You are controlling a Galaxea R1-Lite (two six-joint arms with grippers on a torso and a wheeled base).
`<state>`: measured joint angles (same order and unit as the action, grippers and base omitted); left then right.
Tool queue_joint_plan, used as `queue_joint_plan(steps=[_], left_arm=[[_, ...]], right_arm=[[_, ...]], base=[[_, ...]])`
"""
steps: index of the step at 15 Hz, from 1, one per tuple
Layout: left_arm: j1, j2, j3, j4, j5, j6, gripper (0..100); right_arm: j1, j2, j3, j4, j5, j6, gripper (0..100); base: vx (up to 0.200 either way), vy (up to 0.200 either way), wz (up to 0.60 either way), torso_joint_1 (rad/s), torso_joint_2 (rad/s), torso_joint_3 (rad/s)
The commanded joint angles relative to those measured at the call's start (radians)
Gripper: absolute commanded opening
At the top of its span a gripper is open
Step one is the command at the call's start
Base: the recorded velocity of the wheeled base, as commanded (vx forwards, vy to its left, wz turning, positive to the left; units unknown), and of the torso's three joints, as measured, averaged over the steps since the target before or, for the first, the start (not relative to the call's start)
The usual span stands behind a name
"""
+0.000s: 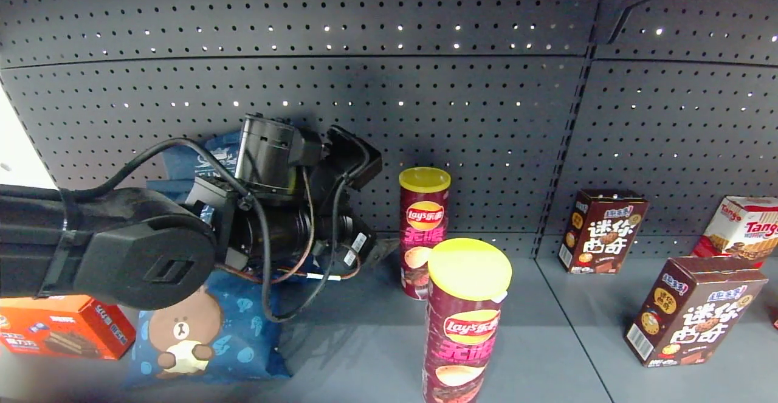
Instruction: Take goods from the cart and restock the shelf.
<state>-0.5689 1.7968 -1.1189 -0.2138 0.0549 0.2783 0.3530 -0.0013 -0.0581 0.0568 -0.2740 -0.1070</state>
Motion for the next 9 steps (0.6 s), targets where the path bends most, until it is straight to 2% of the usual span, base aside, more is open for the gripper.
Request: queue_joint_plan(steps=[1,9], left_arm=[[-0.002,0.069,-0.030,-0.010,0.034,-0.001,100],[0.007,0.110,-0.062,-0.013,0.045,0.002,100]], right_arm=[[0.000,0.001,0.001,0.000,-0.001,0.000,100],[0.000,0.001,0.001,0.000,-0.002,0.000,100]], base=[[0.000,0.000,0.00,0.000,0.00,0.000],[0.000,0.000,0.00,0.000,0.00,0.000]])
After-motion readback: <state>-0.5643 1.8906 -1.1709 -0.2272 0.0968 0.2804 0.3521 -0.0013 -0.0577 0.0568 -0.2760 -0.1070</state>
